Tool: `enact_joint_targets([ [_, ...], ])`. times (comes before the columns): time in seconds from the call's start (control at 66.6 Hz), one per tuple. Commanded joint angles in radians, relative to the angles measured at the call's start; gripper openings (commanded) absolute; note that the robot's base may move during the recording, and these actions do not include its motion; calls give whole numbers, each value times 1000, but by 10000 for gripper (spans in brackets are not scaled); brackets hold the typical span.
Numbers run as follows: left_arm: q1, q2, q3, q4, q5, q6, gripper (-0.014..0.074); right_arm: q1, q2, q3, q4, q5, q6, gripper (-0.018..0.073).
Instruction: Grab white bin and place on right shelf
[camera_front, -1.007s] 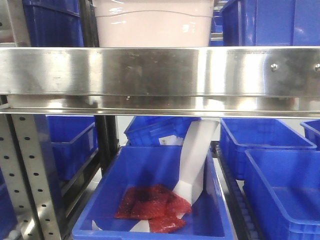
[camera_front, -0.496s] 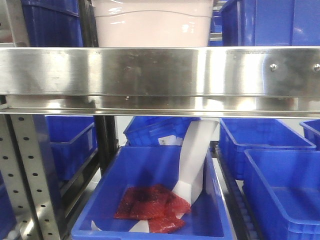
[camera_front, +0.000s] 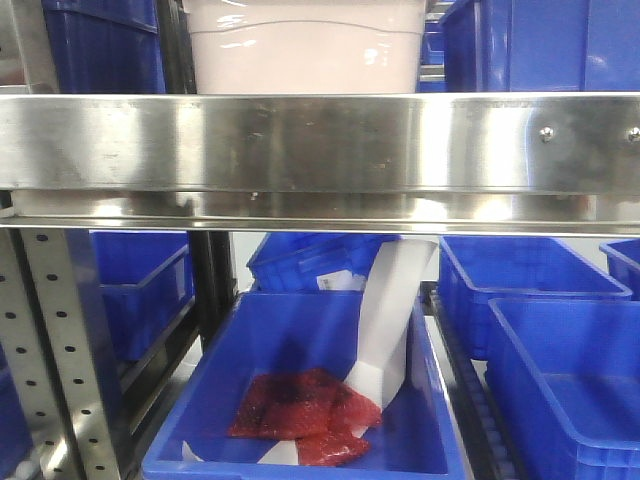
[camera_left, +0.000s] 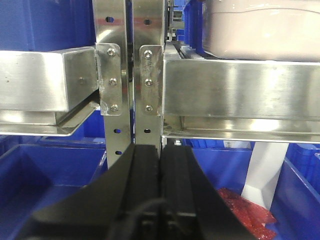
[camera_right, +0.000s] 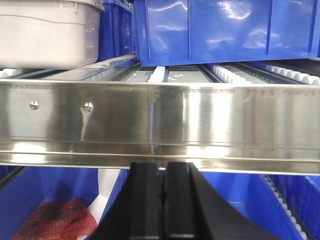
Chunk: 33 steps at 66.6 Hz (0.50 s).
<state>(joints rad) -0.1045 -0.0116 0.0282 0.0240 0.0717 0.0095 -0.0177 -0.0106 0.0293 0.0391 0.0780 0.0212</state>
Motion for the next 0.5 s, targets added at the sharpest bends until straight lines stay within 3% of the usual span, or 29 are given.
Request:
enact_joint_targets([
  [0.0,-8,-11,-1,-5,-82,-2,-126,-1,-18,-1,-13,-89,-1,34],
  [0.481,-8,-11,-1,-5,-82,-2,-126,-1,-18,-1,-13,-89,-1,34],
])
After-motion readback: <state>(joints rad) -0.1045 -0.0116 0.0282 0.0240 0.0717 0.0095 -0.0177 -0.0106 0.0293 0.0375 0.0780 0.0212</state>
